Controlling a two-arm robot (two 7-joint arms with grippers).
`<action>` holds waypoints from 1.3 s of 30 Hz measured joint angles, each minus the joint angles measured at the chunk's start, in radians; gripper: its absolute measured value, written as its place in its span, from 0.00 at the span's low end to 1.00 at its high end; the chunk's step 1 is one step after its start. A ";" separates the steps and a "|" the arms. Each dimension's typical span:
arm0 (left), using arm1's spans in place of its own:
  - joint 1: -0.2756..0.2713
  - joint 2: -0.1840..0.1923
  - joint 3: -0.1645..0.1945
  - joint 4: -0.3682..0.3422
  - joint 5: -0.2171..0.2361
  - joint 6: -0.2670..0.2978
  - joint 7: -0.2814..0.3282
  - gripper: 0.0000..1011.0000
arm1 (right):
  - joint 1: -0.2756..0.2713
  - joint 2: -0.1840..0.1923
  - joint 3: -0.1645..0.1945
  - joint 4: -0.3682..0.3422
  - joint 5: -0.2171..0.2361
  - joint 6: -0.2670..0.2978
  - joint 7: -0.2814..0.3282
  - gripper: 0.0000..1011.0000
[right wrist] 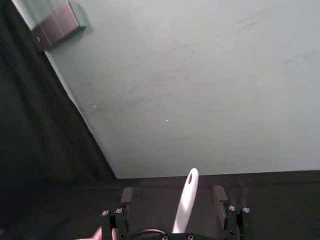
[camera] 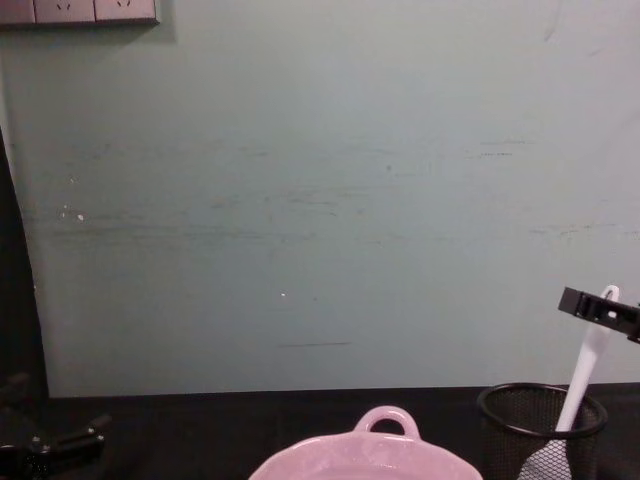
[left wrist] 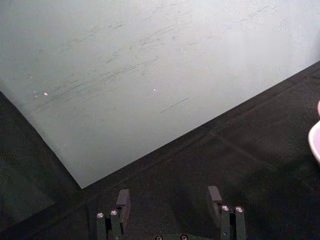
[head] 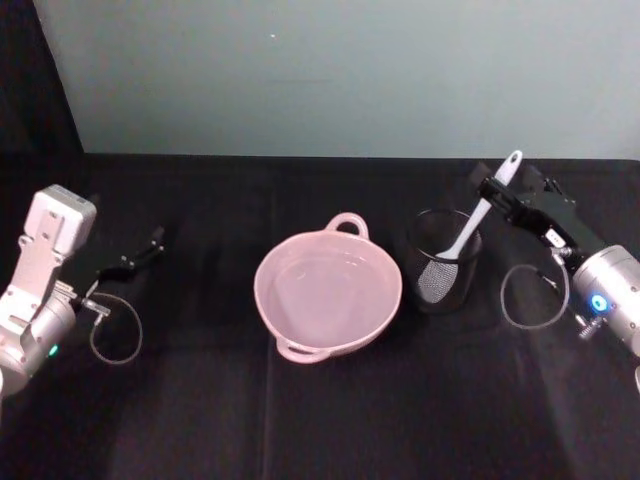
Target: Use the one hand to pick up the spoon and stir the clear water in the bowl.
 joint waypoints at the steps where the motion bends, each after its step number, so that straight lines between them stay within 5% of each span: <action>1: 0.000 0.000 0.000 0.000 0.000 0.000 0.000 1.00 | -0.004 0.005 -0.004 -0.007 -0.033 -0.011 -0.014 0.99; 8: 0.000 0.000 0.000 0.000 0.000 0.000 0.000 1.00 | -0.027 0.032 -0.030 -0.039 -0.204 -0.066 -0.090 0.99; 14: 0.000 0.000 0.000 0.000 0.000 0.000 0.000 1.00 | -0.061 0.049 -0.036 -0.079 -0.306 -0.096 -0.133 0.99; 26: 0.000 0.000 0.000 0.000 0.000 0.000 0.000 1.00 | -0.160 0.051 0.014 -0.149 -0.385 -0.119 -0.210 0.99; 39: 0.000 0.000 0.000 0.000 0.000 0.000 0.000 1.00 | -0.213 -0.005 0.085 -0.055 -0.545 -0.343 -0.340 0.99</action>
